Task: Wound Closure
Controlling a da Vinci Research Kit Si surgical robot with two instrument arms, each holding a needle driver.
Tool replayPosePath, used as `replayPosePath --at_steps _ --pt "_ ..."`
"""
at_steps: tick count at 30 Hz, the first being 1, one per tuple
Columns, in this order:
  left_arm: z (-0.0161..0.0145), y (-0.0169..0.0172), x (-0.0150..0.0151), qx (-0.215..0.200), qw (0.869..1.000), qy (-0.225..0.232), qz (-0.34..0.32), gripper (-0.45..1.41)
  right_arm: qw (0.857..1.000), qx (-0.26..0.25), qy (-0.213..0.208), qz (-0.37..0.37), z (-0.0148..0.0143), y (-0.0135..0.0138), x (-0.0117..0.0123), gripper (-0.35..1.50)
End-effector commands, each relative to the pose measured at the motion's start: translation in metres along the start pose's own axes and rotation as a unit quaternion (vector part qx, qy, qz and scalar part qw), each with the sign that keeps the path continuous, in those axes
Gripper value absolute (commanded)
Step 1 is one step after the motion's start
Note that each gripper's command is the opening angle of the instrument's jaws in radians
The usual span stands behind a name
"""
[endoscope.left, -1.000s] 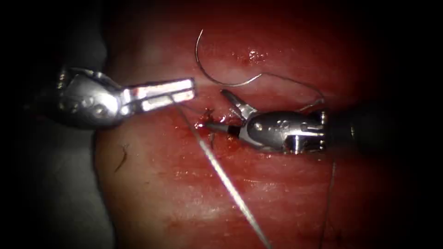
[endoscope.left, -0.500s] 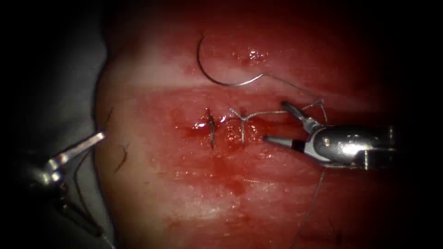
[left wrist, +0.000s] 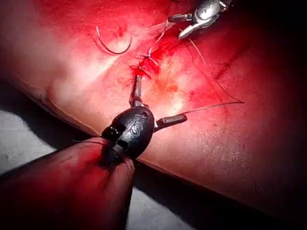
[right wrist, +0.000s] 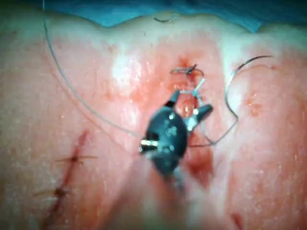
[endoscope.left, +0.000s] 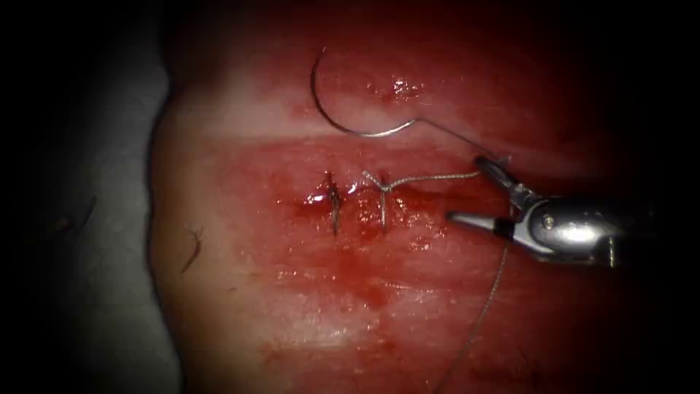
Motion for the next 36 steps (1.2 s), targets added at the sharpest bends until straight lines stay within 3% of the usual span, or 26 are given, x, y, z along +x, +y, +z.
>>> replayPosePath --at_steps 1,2,6,13,16,20,25,29,33,36 --pt "0.0010 0.0007 -0.0003 -0.008 1.000 0.009 -0.008 1.15 1.000 0.002 -0.002 0.009 0.0001 -0.0009 -0.0006 1.28" --pt "0.0013 0.0008 0.0003 -0.013 0.999 0.027 -0.020 1.15 1.000 0.001 -0.003 0.012 0.0000 -0.0009 -0.0005 1.26" --pt "0.0022 0.0019 0.0025 -0.047 0.996 0.066 -0.044 1.16 1.000 0.011 -0.013 0.015 -0.0009 -0.0013 -0.0007 0.88" --pt "-0.0005 0.0031 0.0073 -0.076 0.992 0.089 -0.056 1.21 0.998 0.037 -0.053 0.021 -0.0018 -0.0017 -0.0016 0.81" --pt "-0.0020 0.0035 0.0096 -0.071 0.992 0.086 -0.063 1.20 0.996 0.045 -0.073 0.025 -0.0016 -0.0021 -0.0025 0.79" --pt "-0.0015 0.0037 0.0122 -0.055 0.993 0.081 -0.068 1.16 0.993 0.062 -0.094 0.038 -0.0008 -0.0028 -0.0041 0.79" --pt "0.0023 0.0026 0.0145 -0.017 0.995 0.067 -0.076 1.15 0.989 0.078 -0.125 0.032 0.0003 -0.0039 -0.0068 0.78" --pt "0.0069 0.0012 0.0151 0.009 0.996 0.064 -0.068 1.08 0.989 0.078 -0.121 0.033 0.0001 -0.0030 -0.0070 0.69" --pt "0.0120 -0.0003 0.0143 0.051 0.996 0.048 -0.055 0.96 0.988 0.078 -0.124 0.039 -0.0007 -0.0023 -0.0069 0.44" --pt "0.0161 -0.0010 0.0126 0.073 0.996 0.034 -0.046 0.91 0.987 0.081 -0.131 0.039 -0.0012 -0.0019 -0.0072 0.05"
